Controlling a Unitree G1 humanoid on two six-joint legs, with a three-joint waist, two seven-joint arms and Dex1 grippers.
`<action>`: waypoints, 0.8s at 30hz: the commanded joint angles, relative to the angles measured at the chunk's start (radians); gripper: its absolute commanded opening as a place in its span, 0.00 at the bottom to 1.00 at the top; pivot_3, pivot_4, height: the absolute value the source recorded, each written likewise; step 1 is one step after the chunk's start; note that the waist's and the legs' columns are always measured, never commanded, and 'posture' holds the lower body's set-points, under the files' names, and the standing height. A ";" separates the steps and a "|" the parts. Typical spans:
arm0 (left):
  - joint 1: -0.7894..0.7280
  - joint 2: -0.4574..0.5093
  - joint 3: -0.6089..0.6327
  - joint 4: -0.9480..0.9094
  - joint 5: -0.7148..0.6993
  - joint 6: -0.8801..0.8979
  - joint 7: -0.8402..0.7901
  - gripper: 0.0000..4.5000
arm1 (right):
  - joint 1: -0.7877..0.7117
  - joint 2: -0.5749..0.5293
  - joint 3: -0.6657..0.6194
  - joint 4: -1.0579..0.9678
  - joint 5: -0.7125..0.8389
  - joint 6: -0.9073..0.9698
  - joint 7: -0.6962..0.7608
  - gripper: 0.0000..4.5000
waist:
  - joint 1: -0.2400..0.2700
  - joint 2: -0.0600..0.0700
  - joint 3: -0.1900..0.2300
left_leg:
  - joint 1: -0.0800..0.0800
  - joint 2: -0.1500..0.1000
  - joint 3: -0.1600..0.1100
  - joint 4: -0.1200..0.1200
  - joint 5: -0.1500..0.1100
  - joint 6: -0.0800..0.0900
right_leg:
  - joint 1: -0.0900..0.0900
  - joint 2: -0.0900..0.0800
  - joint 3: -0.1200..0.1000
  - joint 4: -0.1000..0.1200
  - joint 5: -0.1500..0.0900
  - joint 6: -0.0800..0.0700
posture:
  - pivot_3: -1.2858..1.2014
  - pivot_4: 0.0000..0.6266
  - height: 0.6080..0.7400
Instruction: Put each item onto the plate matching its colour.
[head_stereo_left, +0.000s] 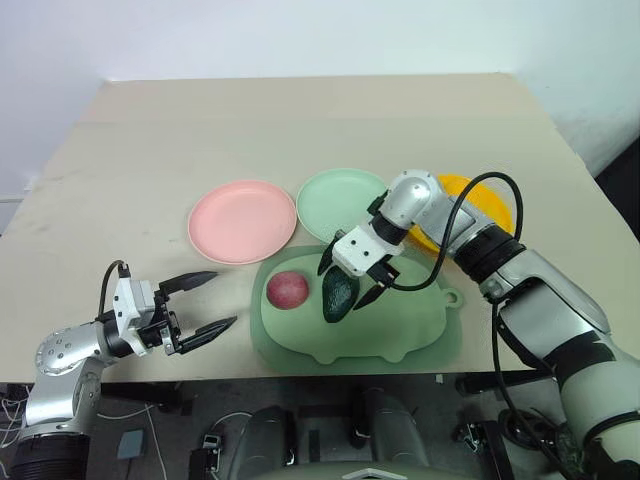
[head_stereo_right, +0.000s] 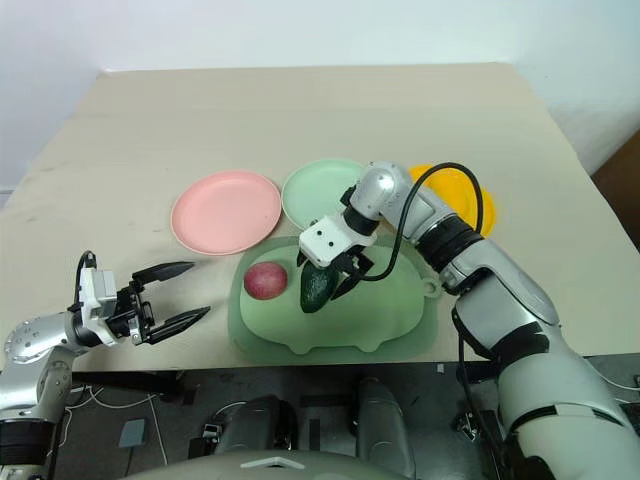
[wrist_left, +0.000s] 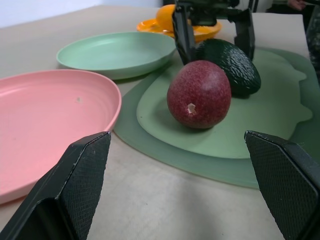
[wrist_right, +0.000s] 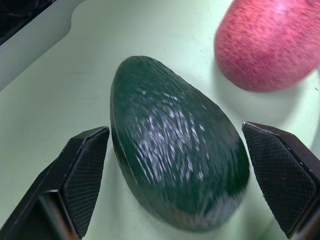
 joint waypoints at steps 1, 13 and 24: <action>0.014 0.014 0.030 -0.054 -0.014 0.004 0.017 1.00 | -0.016 0.008 0.005 0.004 -0.002 -0.026 0.001 0.96 | 0.001 0.000 0.000 | 0.000 0.000 0.000 0.000 0.000 0.000 | 0.000 0.000 0.000 0.000 0.000 0.000 | 0.52 0.24 0.95; -0.019 0.016 0.018 -0.045 -0.010 0.022 0.021 1.00 | -0.046 -0.140 0.041 -0.149 0.230 0.157 0.001 0.75 | 0.004 0.000 0.000 | 0.000 0.000 -0.001 0.000 0.000 0.000 | 0.000 -0.001 0.000 0.000 0.000 0.000 | 0.52 0.24 0.95; -0.077 0.010 -0.005 0.005 0.002 0.015 -0.004 1.00 | -0.275 0.046 -0.200 0.507 0.190 0.335 -0.296 0.75 | 0.001 0.000 0.000 | 0.000 0.002 0.001 -0.001 0.001 -0.003 | -0.001 0.003 -0.001 0.000 0.002 -0.004 | 0.52 0.24 0.95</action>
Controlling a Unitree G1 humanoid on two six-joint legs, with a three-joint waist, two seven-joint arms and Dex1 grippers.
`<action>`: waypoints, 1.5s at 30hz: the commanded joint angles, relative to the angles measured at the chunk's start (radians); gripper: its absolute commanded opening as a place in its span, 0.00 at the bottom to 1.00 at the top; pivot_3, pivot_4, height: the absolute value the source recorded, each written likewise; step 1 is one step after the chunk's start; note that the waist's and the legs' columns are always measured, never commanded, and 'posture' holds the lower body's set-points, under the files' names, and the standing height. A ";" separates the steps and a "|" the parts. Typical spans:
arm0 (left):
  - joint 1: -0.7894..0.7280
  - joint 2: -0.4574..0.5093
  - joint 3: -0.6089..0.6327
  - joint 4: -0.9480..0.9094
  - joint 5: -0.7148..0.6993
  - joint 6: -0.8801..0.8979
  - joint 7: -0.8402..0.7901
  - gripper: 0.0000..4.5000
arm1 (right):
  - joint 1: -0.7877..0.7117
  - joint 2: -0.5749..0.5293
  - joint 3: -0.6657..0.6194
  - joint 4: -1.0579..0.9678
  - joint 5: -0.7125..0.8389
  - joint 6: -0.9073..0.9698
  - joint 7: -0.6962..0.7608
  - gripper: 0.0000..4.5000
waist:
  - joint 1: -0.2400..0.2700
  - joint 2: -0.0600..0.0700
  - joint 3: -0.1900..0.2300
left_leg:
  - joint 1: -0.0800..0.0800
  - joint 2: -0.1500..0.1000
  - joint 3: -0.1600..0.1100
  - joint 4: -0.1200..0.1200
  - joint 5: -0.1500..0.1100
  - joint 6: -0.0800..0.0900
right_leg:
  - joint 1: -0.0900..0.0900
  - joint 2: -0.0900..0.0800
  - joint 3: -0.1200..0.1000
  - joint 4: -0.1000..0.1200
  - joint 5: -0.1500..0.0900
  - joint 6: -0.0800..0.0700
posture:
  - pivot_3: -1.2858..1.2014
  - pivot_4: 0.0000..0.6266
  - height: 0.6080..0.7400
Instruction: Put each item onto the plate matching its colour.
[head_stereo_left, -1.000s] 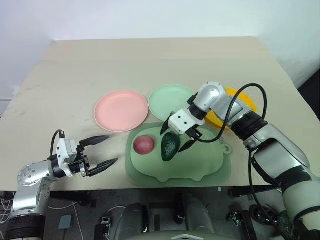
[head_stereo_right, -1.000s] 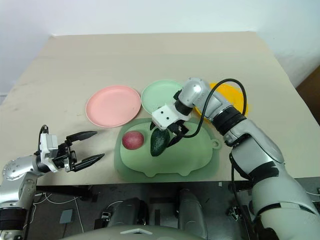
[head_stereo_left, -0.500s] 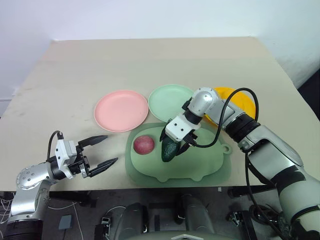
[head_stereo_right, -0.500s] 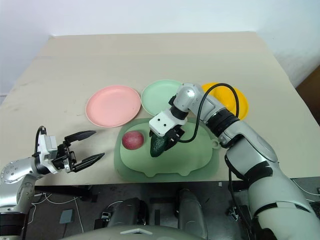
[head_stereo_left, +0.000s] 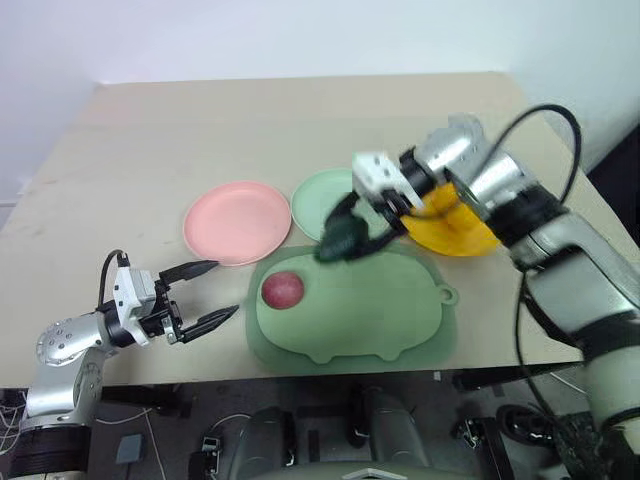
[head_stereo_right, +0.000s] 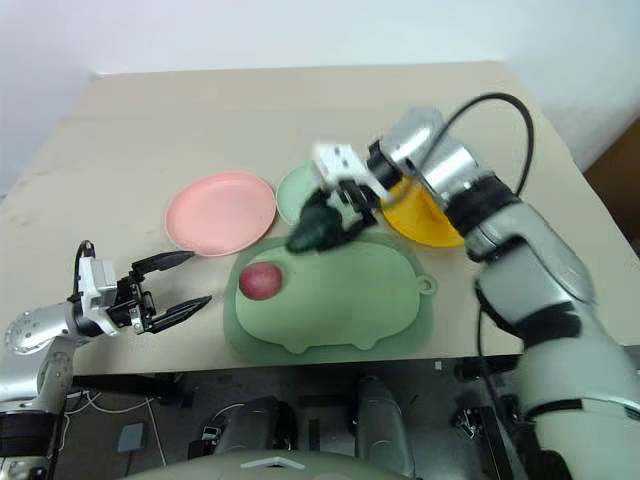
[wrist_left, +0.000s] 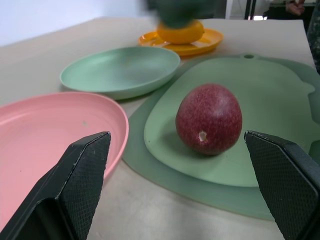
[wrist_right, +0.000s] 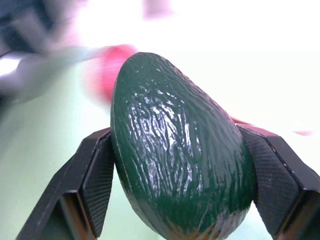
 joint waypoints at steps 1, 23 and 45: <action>-0.003 0.009 0.009 0.005 0.000 -0.009 -0.010 1.00 | -0.043 0.052 -0.105 0.186 -0.100 -0.015 -0.154 0.75 | 0.006 0.000 0.000 | -0.001 0.000 0.000 0.000 0.000 0.000 | 0.000 0.000 0.000 0.000 0.000 0.000 | 0.52 0.24 0.95; -0.044 0.020 -0.015 -0.078 -0.062 0.066 -0.064 1.00 | 0.030 0.028 -0.461 0.145 -0.232 0.067 -0.115 0.99 | 0.002 0.001 0.000 | -0.006 0.000 -0.001 0.001 0.001 -0.001 | -0.003 0.000 -0.001 0.000 0.000 0.001 | 0.52 0.24 0.95; -0.380 -0.077 -0.231 0.269 0.089 0.038 -0.174 1.00 | 1.342 -0.393 -1.040 -1.457 0.309 0.664 -0.231 0.99 | 0.033 -0.001 0.000 | 0.002 -0.001 -0.009 0.002 -0.002 0.003 | 0.006 0.001 -0.001 -0.003 -0.001 -0.001 | 0.52 0.24 0.95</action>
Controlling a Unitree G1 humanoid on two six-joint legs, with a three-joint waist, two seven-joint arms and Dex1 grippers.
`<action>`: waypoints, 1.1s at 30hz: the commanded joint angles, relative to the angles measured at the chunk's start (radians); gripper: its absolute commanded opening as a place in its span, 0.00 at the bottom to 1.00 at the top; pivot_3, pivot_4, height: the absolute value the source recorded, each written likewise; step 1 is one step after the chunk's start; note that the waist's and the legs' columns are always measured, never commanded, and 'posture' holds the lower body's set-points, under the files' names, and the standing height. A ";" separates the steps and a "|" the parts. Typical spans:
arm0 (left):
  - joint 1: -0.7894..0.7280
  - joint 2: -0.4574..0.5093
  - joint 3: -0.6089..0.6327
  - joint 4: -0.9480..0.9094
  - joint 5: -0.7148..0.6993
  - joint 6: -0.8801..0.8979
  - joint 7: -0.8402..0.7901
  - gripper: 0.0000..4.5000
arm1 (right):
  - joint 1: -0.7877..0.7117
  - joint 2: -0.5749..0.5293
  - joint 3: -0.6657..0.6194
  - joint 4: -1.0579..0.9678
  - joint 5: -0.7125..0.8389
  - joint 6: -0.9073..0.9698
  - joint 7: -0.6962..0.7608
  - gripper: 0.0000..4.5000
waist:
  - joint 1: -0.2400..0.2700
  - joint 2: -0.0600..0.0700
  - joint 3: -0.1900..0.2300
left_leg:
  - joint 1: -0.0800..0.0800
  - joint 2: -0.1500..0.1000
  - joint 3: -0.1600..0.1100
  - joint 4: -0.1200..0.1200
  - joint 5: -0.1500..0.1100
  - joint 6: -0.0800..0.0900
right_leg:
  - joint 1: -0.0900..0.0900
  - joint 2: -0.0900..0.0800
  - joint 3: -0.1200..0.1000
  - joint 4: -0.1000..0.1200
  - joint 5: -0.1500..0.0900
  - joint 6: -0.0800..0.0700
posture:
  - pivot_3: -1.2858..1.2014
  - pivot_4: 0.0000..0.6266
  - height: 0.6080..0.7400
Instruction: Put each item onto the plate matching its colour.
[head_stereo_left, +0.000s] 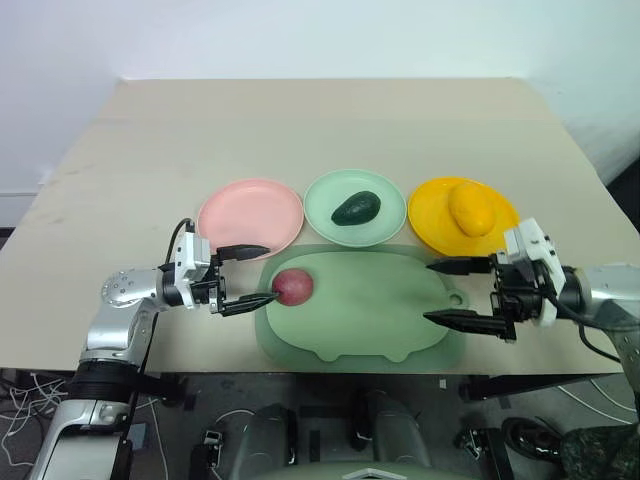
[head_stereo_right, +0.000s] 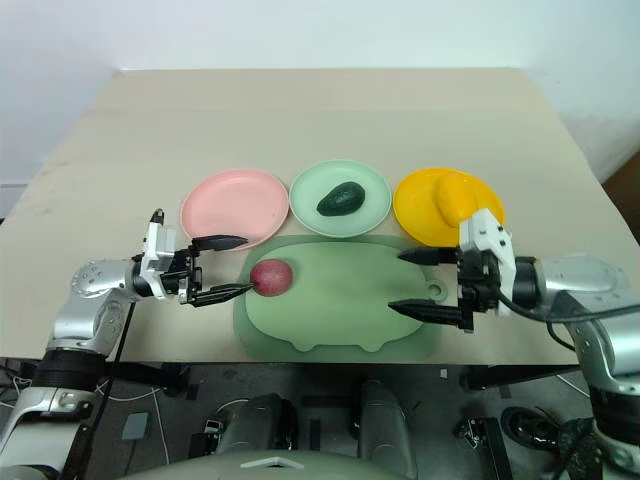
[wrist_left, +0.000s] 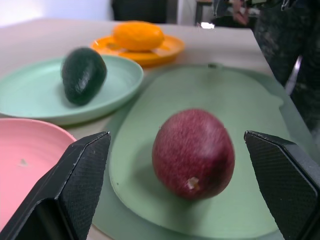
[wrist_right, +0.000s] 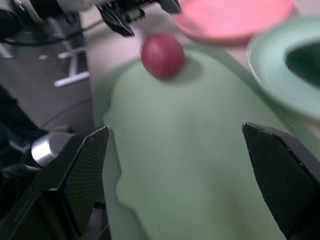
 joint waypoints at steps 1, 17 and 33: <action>-0.053 -0.022 -0.022 0.042 0.018 -0.027 -0.036 1.00 | 0.049 -0.012 -0.067 -0.062 0.036 -0.004 -0.048 0.99 | -0.001 -0.001 0.000 | 0.000 0.000 0.000 0.000 0.000 0.000 | 0.000 0.000 0.000 0.000 0.000 0.000 | 0.52 0.24 0.95; -0.111 -0.077 -0.160 -0.001 0.117 0.069 -0.026 1.00 | 0.177 -0.006 -0.063 -0.135 0.049 -0.055 -0.175 0.99 | -0.001 -0.003 0.001 | 0.000 0.000 -0.002 0.000 0.000 0.001 | 0.000 0.001 0.001 0.000 0.000 0.000 | 0.52 0.24 0.95; -0.247 -0.060 0.037 -0.084 -0.045 0.222 0.123 0.67 | 0.099 -0.013 0.006 -0.096 0.059 -0.054 -0.200 1.00 | 0.003 -0.008 0.004 | 0.000 0.000 -0.003 0.001 0.000 0.001 | 0.000 0.000 0.001 0.000 0.000 0.000 | 0.52 0.24 0.95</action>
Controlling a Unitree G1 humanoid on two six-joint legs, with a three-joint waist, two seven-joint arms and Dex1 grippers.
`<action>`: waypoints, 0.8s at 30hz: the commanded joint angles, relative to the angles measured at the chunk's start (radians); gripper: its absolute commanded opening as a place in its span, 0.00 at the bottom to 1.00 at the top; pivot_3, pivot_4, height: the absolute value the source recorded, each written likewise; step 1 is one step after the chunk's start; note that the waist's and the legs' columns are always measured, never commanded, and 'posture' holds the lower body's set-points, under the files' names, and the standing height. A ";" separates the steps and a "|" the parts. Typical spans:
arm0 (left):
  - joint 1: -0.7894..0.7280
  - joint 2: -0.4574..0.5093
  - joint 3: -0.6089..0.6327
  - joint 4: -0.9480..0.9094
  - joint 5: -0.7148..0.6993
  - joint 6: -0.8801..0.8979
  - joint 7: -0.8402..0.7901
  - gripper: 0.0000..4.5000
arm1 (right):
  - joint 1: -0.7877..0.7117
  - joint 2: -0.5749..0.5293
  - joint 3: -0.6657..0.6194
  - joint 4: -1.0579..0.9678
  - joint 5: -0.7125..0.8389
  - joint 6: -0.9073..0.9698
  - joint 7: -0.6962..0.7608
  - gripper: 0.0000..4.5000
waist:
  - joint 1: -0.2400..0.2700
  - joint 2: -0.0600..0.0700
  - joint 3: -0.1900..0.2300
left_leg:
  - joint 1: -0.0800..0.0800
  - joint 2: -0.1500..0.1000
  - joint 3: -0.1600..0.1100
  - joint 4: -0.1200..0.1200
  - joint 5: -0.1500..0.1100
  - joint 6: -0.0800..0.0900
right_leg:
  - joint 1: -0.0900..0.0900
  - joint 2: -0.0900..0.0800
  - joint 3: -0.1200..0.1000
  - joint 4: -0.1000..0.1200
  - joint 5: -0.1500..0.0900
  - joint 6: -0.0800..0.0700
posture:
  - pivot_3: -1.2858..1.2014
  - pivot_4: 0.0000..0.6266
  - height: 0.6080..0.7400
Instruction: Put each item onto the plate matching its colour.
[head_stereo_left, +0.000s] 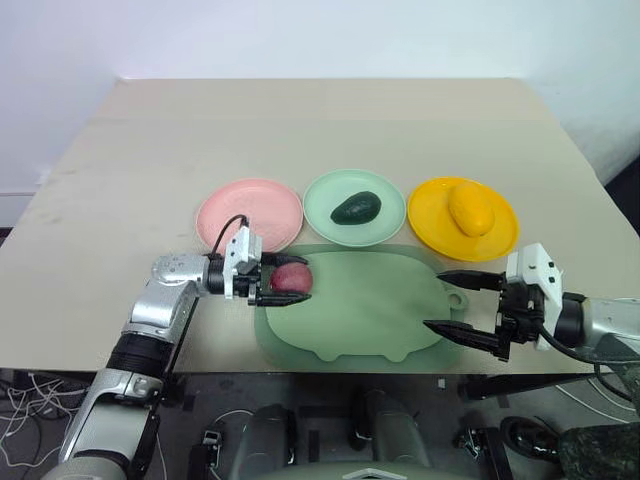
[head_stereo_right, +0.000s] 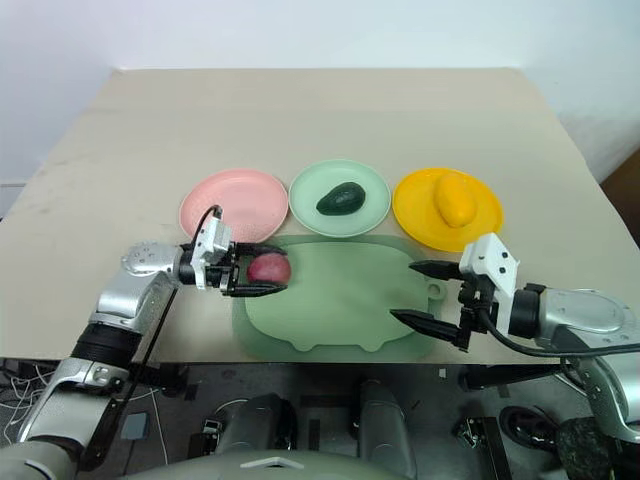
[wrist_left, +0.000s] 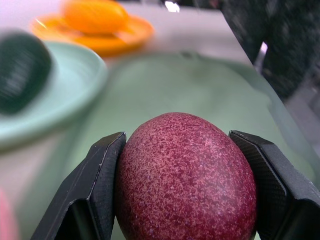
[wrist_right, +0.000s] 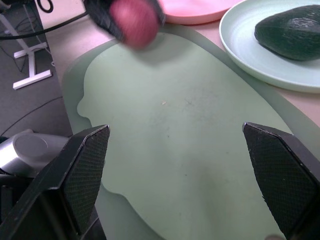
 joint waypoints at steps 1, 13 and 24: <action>-0.121 0.033 0.127 -0.005 -0.065 0.015 0.066 0.67 | -0.022 -0.012 0.000 -0.003 0.023 -0.012 0.000 1.00 | 0.000 -0.003 0.001 | 0.000 0.000 0.000 0.000 0.000 0.000 | 0.000 0.000 0.000 0.000 0.000 0.000 | 0.52 0.24 0.95; -0.290 0.080 0.145 0.629 0.164 -0.421 0.141 0.67 | -0.077 0.012 0.078 0.017 0.013 -0.033 -0.019 1.00 | 0.003 -0.006 0.002 | 0.000 0.000 0.002 0.000 0.000 0.000 | 0.001 0.000 -0.002 0.000 0.000 0.000 | 0.52 0.24 0.95; -0.334 0.075 0.168 0.787 0.188 -0.497 0.131 0.94 | -0.059 0.005 0.099 0.015 -0.007 -0.064 -0.033 1.00 | -0.003 -0.007 0.002 | 0.000 -0.001 0.003 0.000 0.000 0.000 | 0.001 0.000 -0.002 0.000 0.000 0.000 | 0.52 0.24 0.95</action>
